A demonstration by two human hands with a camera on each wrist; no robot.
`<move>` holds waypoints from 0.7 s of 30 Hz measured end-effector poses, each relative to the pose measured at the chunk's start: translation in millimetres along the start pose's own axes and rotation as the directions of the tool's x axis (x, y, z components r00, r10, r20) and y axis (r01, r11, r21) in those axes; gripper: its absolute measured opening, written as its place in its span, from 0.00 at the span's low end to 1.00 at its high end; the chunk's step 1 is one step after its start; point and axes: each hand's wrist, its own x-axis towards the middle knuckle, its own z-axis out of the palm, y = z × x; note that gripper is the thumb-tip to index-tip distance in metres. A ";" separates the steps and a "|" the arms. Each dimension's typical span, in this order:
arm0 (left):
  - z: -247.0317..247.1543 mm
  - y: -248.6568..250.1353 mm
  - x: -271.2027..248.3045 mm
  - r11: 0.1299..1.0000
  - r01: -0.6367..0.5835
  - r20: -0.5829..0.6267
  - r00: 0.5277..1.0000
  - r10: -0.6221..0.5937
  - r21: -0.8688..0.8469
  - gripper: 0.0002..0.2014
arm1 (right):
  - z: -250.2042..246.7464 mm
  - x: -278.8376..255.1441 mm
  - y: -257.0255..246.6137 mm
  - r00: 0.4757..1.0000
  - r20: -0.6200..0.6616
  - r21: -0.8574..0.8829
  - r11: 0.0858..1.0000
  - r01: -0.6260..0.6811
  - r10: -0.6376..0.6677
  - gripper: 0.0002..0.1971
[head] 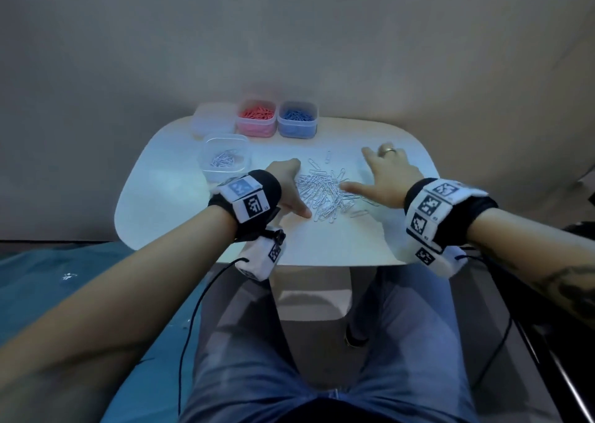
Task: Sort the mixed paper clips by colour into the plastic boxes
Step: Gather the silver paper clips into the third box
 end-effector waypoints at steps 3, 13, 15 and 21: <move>-0.9 1.5 4.4 0.999 0.011 -0.006 1.000 -0.012 -0.030 0.45 | 7.2 -5.3 -0.2 0.974 0.088 0.076 0.974 -0.215 0.209 0.43; -4.6 5.1 10.6 0.953 0.004 -0.081 0.996 -0.029 -0.302 0.26 | 0.8 2.2 -21.0 0.989 0.136 0.210 0.977 0.026 -0.055 0.59; -13.9 -2.1 6.6 0.924 0.010 -0.139 0.988 -0.068 -0.381 0.18 | 6.5 -1.7 -20.3 0.978 0.122 0.103 0.982 0.156 -0.168 0.63; -26.3 -12.0 -12.6 0.936 -0.004 -0.213 0.974 -0.075 -0.351 0.14 | 15.3 27.1 -24.2 0.888 0.181 -0.223 0.862 0.455 -0.422 0.56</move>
